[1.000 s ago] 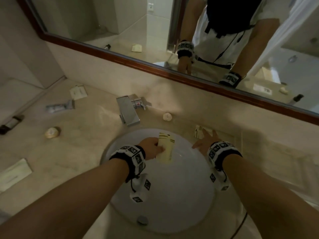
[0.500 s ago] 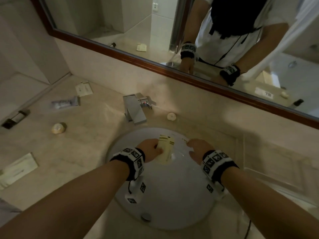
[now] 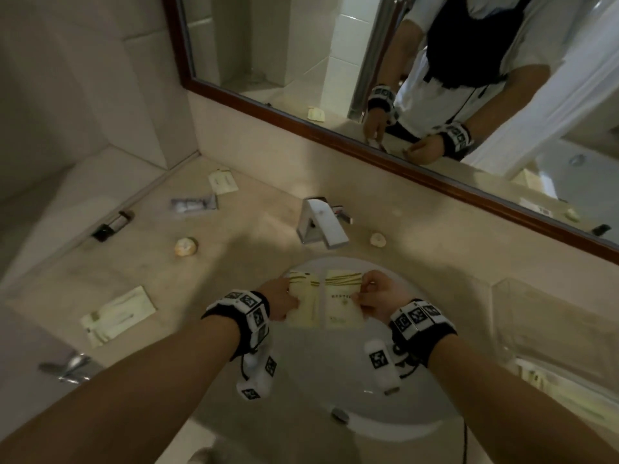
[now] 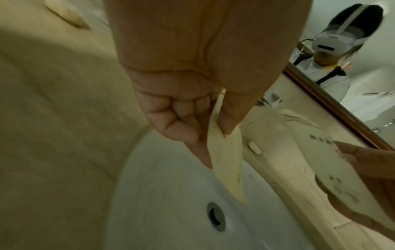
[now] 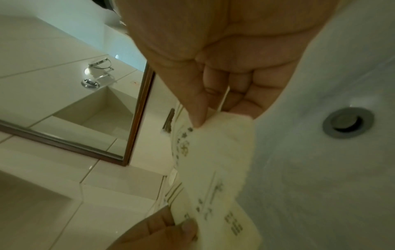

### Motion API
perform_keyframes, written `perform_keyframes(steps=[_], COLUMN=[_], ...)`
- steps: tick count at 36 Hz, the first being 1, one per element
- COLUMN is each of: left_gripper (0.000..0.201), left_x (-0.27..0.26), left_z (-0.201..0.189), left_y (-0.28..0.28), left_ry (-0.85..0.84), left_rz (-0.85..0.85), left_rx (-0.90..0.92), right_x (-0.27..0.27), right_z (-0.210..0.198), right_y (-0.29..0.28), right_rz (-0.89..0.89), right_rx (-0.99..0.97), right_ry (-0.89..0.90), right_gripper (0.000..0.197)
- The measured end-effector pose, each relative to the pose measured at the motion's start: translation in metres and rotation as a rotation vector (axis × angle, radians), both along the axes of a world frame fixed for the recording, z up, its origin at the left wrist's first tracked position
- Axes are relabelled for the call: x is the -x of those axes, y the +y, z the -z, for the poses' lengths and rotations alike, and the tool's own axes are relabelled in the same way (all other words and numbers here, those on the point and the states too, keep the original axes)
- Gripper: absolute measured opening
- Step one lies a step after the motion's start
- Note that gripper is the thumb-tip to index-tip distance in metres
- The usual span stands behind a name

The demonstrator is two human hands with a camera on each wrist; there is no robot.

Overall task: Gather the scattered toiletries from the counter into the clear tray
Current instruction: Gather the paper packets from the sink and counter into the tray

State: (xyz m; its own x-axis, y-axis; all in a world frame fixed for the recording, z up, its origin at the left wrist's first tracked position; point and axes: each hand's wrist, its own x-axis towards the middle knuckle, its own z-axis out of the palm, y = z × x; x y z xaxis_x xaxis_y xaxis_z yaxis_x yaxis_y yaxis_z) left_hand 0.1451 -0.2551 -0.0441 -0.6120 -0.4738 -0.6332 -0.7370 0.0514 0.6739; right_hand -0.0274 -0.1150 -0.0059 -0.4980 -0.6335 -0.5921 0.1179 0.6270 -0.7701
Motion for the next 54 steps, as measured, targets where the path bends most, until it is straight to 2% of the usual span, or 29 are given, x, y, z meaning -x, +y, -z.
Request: perform_keyframes(steps=[3,5,10,14,16,17,19,21,24,26,29,31,33,36,38,40,41,42,45,49,54], left_gripper=[0.040,0.030,0.012,0.018,0.014,0.023,0.038,0.042,0.051,0.052,0.052,0.056,0.058,0.046,0.059,0.092,0.104,0.110,0.096,0.061,0.044], left_x=[-0.023,-0.036,-0.071,-0.108,-0.127,-0.137,-0.156,-0.175,-0.202,-0.219,-0.238,-0.244,-0.245,-0.243,-0.244,-0.241,-0.239,-0.238,-0.240,-0.230,-0.209], left_z=[-0.006,-0.012,-0.021,-0.020,-0.020,-0.021,-0.021,-0.026,-0.026,-0.022,-0.023,-0.016,-0.011,-0.007,0.013,0.075,0.092,0.085,0.018,0.009,-0.011], left_y=[-0.010,-0.015,-0.032,-0.052,-0.062,-0.068,-0.081,-0.094,-0.118,-0.135,-0.152,-0.157,-0.159,-0.153,-0.156,-0.175,-0.181,-0.179,-0.164,-0.174,-0.198], left_ry=[0.093,0.160,0.182,0.173,0.218,0.214,0.121,-0.006,-0.191,-0.285,-0.363,-0.401,-0.417,-0.440,-0.467,-0.465,-0.490,-0.478,-0.429,-0.338,-0.179], left_rz=[0.009,-0.024,-0.225,-0.329,-0.275,-0.231,-0.150,-0.112,-0.018,0.043,0.076,0.105,0.154,0.233,0.225,0.163,0.165,0.154,0.160,0.126,-0.040], left_rx=[-0.099,-0.156,-0.224,-0.274,-0.244,-0.190,-0.055,0.040,0.143,0.213,0.320,0.370,0.375,0.338,0.339,0.307,0.307,0.310,0.263,0.247,0.206], right_x=[-0.027,-0.048,-0.098,-0.131,-0.149,-0.159,-0.175,-0.187,-0.202,-0.210,-0.228,-0.238,-0.245,-0.250,-0.251,-0.251,-0.249,-0.248,-0.243,-0.232,-0.210], right_z=[-0.001,0.000,-0.003,-0.003,-0.001,0.000,0.007,0.012,0.016,0.025,0.031,0.036,0.041,0.046,0.049,0.049,0.051,0.051,0.054,0.051,0.033], right_y=[-0.021,-0.041,-0.088,-0.120,-0.135,-0.141,-0.155,-0.168,-0.186,-0.199,-0.212,-0.219,-0.223,-0.227,-0.229,-0.230,-0.232,-0.232,-0.235,-0.243,-0.261], right_rz=[-0.021,-0.043,-0.160,-0.277,-0.333,-0.339,-0.376,-0.484,-0.672,-0.726,-0.793,-0.783,-0.777,-0.777,-0.769,-0.762,-0.754,-0.748,-0.770,-0.763,-0.776], right_rx=[0.016,0.021,-0.022,-0.044,-0.043,-0.036,-0.041,-0.061,-0.173,-0.202,-0.225,-0.234,-0.231,-0.228,-0.233,-0.253,-0.253,-0.270,-0.312,-0.351,-0.340], right_ry=[-0.038,-0.035,0.041,0.105,0.152,0.179,0.287,0.414,0.466,0.493,0.530,0.534,0.544,0.552,0.577,0.609,0.612,0.601,0.599,0.628,0.705], right_gripper=[0.032,0.031,0.028,0.028,0.029,0.029,0.030,0.031,0.023,0.026,0.021,0.032,0.032,0.024,0.026,0.021,0.020,0.022,0.030,0.035,0.033])
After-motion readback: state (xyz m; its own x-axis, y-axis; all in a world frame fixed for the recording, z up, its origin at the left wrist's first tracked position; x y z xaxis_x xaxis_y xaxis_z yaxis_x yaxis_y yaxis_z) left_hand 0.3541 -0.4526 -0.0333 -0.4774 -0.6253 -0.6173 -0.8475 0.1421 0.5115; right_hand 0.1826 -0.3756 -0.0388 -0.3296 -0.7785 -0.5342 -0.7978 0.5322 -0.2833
